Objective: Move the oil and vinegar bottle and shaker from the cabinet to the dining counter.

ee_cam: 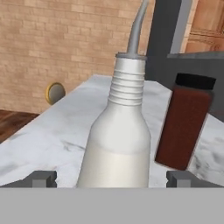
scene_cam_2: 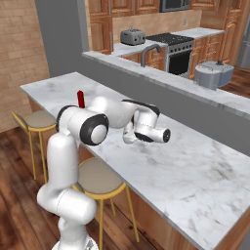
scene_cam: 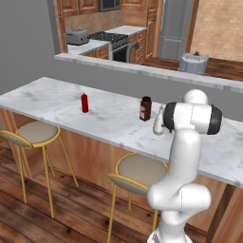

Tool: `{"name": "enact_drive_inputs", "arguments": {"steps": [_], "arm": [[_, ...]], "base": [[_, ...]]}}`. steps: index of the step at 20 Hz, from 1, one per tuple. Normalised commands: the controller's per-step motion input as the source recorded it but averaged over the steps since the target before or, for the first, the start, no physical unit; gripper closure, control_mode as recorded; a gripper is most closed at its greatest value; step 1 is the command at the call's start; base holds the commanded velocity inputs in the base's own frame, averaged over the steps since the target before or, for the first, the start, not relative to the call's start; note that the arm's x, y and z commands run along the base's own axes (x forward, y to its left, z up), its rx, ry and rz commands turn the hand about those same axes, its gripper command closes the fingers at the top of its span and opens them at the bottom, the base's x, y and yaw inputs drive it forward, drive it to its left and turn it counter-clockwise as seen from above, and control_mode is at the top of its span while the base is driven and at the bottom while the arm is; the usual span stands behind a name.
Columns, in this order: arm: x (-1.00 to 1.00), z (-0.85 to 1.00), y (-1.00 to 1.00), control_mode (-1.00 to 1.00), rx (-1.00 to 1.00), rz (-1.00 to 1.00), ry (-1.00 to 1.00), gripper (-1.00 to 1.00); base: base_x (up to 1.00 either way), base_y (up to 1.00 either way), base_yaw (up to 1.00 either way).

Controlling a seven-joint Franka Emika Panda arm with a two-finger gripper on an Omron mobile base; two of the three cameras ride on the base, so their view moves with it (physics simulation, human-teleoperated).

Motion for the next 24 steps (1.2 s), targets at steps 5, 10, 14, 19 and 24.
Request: {"name": "enact_drive_inputs", "arguments": {"steps": [5, 10, 14, 19, 24], "arm": [[-0.30, 0.15, 0.00, -1.00, -0.01, -0.09, 0.00, -1.00], [-0.42, 0.24, 0.00, -1.00, -0.01, -0.12, 0.03, -1.00], [-0.43, 0.27, 0.02, -1.00, -0.02, -0.17, 0.15, -1.00], [-0.50, 0.33, 0.00, -1.00, 0.00, -0.15, 0.26, -1.00], [-0.48, 0.42, 0.00, -1.00, 0.00, -0.15, 0.33, -1.00]], "base": [[0.00, 0.00, 0.00], [0.00, 0.00, 0.00], [0.00, 0.00, 0.00], [0.00, 0.00, 0.00], [0.00, 0.00, 0.00]]}}
